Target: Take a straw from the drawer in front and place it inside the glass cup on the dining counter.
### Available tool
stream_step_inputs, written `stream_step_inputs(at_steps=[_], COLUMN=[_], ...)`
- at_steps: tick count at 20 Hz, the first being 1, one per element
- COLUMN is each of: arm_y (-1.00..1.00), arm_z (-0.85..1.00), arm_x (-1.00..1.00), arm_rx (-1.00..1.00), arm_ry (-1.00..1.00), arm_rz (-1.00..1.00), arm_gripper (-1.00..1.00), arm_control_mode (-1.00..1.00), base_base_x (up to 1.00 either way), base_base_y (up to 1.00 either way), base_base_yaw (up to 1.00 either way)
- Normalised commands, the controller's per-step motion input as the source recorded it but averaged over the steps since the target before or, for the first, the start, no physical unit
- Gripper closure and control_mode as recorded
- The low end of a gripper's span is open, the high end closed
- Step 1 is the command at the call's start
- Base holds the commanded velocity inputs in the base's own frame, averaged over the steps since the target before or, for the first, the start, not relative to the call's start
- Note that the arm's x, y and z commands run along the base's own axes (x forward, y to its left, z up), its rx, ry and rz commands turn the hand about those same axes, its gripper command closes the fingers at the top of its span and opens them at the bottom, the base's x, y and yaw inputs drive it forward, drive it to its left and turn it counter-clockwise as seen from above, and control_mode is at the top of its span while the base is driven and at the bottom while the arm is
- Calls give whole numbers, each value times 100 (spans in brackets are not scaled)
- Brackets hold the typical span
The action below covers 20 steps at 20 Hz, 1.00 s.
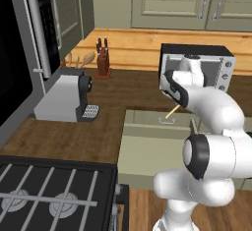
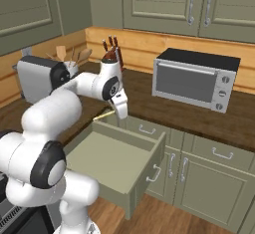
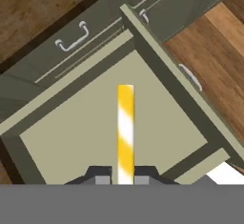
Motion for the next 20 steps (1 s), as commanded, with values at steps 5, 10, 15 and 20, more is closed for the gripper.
stream_step_inputs(at_steps=[5, 10, 15, 20], arm_y=[11, 16, 7, 0], arm_z=[97, 47, 4, 0], arm_x=[-72, -76, -35, 0], arm_rx=[-1, -6, -2, 0], arm_ry=[-1, -15, -4, 0], arm_rz=[0, 0, 0, 0], arm_gripper=[100, 100, 100, 100], arm_control_mode=[-100, -100, 100, 100], base_base_x=[0, 0, -34, -100], base_base_y=[0, 0, 2, -1], base_base_yaw=[0, 0, 0, -10])
